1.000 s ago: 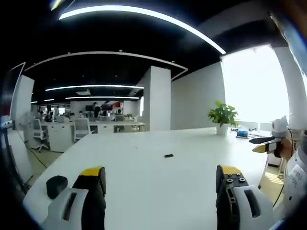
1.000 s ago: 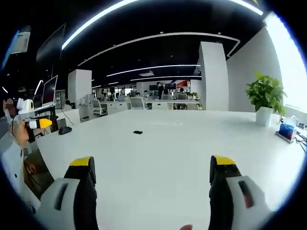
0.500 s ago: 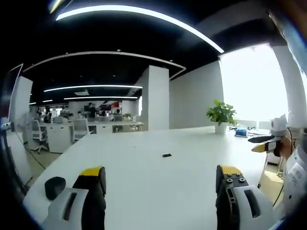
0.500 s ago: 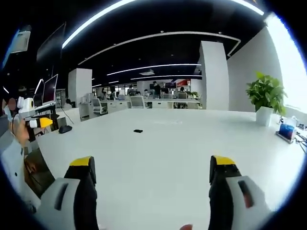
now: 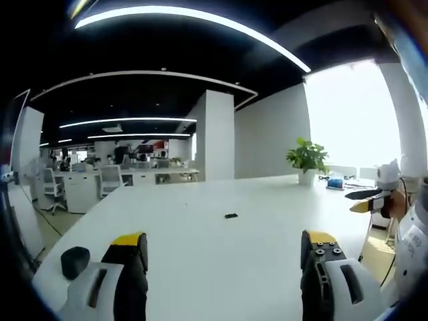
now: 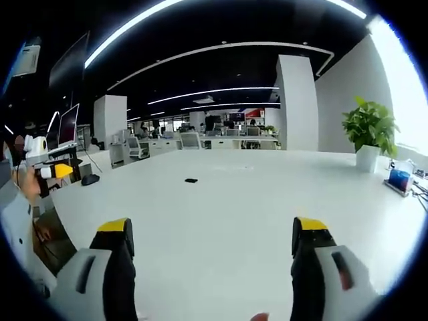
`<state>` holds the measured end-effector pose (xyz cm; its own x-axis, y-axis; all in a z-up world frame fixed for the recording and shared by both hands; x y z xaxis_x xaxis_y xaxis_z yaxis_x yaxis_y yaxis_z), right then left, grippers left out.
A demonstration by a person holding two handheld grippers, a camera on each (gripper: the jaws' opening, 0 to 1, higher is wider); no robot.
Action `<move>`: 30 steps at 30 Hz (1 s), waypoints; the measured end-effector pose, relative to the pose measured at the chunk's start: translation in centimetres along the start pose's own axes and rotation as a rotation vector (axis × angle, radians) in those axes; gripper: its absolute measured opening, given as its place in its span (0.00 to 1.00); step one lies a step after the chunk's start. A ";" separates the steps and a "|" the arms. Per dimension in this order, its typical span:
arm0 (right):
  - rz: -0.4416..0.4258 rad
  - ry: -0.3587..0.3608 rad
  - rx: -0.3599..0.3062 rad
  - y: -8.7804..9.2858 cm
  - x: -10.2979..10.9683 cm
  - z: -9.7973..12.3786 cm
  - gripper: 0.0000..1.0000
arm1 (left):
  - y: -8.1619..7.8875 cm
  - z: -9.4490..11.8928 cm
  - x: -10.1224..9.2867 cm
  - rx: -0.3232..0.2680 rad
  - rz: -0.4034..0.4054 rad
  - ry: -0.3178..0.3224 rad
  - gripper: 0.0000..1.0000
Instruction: Snap the two parts of the plastic buckle together until the buckle closes and remains connected.
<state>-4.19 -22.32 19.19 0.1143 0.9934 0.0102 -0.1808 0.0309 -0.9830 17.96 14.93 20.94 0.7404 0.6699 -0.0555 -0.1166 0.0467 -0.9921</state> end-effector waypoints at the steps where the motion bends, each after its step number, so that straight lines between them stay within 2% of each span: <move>1: -0.001 -0.001 0.002 0.1 0.0 0.0 0.98 | 0.1 0.0 0.0 0.002 0.001 -0.002 0.97; 19: 0.011 -0.006 0.016 0.0 -0.5 -0.1 0.98 | 0.1 0.2 -0.4 0.002 0.002 -0.005 0.96; 30: 0.023 -0.008 0.021 -0.3 -0.2 0.3 0.98 | 0.1 0.1 -0.5 -0.011 0.020 0.018 0.96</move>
<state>-4.42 -22.53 19.54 0.1024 0.9947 -0.0112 -0.2034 0.0099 -0.9790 17.53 14.62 20.86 0.7501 0.6568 -0.0768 -0.1242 0.0259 -0.9919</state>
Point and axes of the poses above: the point that each gripper's makers call its tool centre point, and the gripper's own axes: z roughly backward along the fingers, x roughly to its left, y roughly out of its underside, the point moved 9 cm from there along z, roughly backward along the fingers, and after that the axes turned 5 degrees about -y, right-handed, at the moved point
